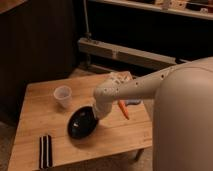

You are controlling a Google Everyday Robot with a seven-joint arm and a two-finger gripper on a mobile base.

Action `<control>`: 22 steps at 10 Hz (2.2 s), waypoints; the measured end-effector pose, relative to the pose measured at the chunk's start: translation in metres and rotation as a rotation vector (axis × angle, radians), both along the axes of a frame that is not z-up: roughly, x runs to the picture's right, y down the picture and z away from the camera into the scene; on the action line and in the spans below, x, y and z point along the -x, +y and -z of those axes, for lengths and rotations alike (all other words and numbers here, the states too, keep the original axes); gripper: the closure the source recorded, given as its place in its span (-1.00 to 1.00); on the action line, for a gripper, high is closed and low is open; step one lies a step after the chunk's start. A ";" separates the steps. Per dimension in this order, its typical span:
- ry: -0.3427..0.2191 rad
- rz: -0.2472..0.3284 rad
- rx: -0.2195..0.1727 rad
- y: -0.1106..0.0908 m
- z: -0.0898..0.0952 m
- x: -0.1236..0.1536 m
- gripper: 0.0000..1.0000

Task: Drag the ceramic bowl in a circle

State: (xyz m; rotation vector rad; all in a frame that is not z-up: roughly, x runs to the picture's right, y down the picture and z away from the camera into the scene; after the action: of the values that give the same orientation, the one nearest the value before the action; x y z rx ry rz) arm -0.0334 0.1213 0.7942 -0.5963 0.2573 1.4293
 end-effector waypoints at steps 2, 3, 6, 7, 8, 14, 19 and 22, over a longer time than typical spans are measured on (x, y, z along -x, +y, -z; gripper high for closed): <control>-0.008 0.045 -0.023 -0.009 -0.005 0.000 1.00; -0.021 0.059 -0.024 -0.007 -0.010 0.008 1.00; -0.037 0.076 -0.016 -0.007 -0.032 0.014 1.00; -0.041 0.076 -0.013 -0.010 -0.040 0.018 1.00; -0.045 0.072 -0.011 -0.015 -0.047 0.022 1.00; 0.087 0.003 -0.011 -0.039 -0.098 -0.009 1.00; 0.241 0.029 -0.045 -0.009 -0.056 -0.109 1.00; 0.210 0.096 -0.051 0.032 -0.012 -0.125 1.00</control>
State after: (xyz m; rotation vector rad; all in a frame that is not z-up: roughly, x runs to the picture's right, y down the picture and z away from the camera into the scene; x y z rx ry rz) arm 0.0912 0.1529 0.8064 -0.3872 0.4096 1.4020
